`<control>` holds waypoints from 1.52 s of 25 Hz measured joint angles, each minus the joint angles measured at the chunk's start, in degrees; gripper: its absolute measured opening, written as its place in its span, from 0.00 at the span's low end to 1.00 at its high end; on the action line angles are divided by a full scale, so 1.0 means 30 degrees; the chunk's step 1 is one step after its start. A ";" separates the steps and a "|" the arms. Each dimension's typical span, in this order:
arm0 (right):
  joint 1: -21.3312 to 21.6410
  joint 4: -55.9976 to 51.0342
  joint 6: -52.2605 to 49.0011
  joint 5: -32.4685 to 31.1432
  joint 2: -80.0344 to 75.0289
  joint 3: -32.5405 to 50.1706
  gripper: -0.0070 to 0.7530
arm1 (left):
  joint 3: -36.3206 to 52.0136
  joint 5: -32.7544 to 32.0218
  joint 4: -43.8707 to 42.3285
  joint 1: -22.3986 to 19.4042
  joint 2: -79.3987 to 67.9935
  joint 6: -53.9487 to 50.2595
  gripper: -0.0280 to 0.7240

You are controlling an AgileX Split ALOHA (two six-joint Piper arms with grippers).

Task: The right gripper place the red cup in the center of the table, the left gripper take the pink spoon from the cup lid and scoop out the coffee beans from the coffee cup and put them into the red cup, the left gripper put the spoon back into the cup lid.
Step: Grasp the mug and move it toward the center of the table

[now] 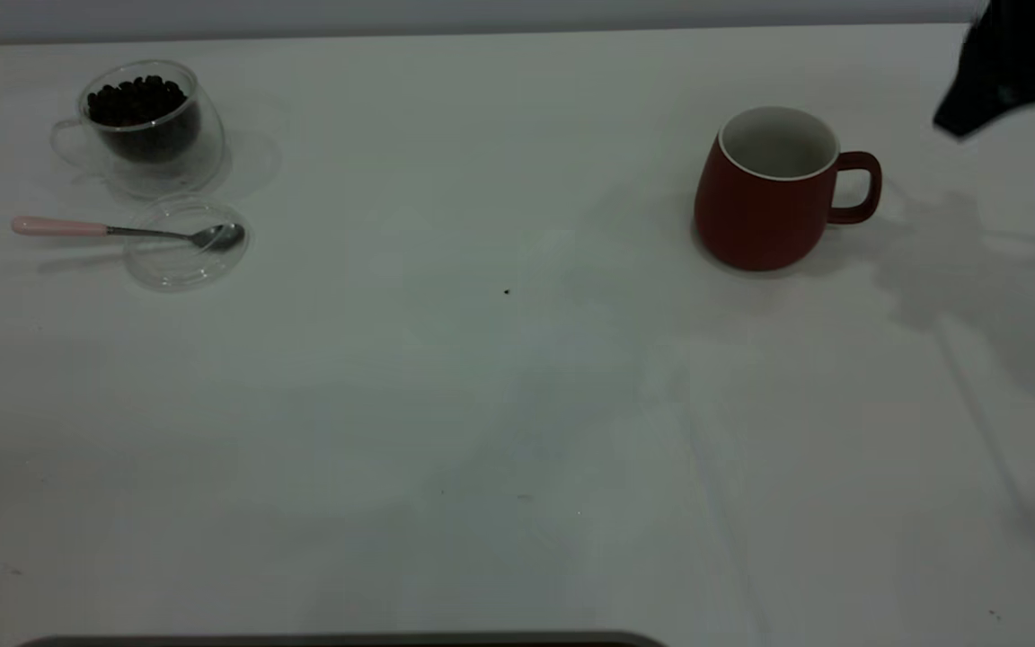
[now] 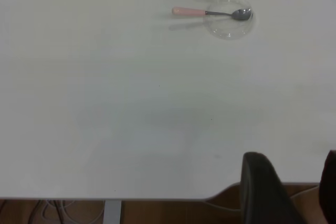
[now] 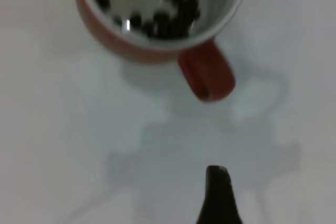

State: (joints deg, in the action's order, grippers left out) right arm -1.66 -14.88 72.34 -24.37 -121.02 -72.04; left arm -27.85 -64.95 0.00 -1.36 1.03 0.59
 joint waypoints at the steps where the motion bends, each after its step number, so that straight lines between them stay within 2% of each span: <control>1: 0.0142 -0.0147 0.1131 0.0195 -0.0543 -0.0254 0.78 | 0.0000 0.0000 0.0000 0.0000 0.0000 0.0000 0.48; 8: 0.0323 -0.3019 0.7036 0.2636 -0.3367 -0.0785 0.78 | 0.0000 0.0000 0.0000 0.0000 0.0000 0.0000 0.48; 15: 0.0300 -0.8252 1.2004 0.3049 -0.4616 -0.0785 0.78 | 0.0000 0.0000 0.0000 0.0000 0.0000 0.0000 0.48; 20: -0.0221 -1.2331 1.6175 0.3112 -0.4933 -0.0808 0.78 | 0.0000 0.0000 0.0000 0.0000 0.0000 0.0000 0.48; 24: -0.1076 -1.4218 1.6268 0.3229 -0.5038 -0.0808 0.78 | 0.0000 0.0000 0.0000 0.0000 0.0000 0.0000 0.48; 38: -0.5829 -1.5536 1.6268 0.3020 -0.5444 -0.2958 0.78 | 0.0000 0.0000 0.0000 0.0000 0.0000 -0.0055 0.48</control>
State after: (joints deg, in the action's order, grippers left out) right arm -19.15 -61.49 121.15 -15.31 -137.36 -80.92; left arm -27.85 -64.95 0.00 -1.36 1.03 0.43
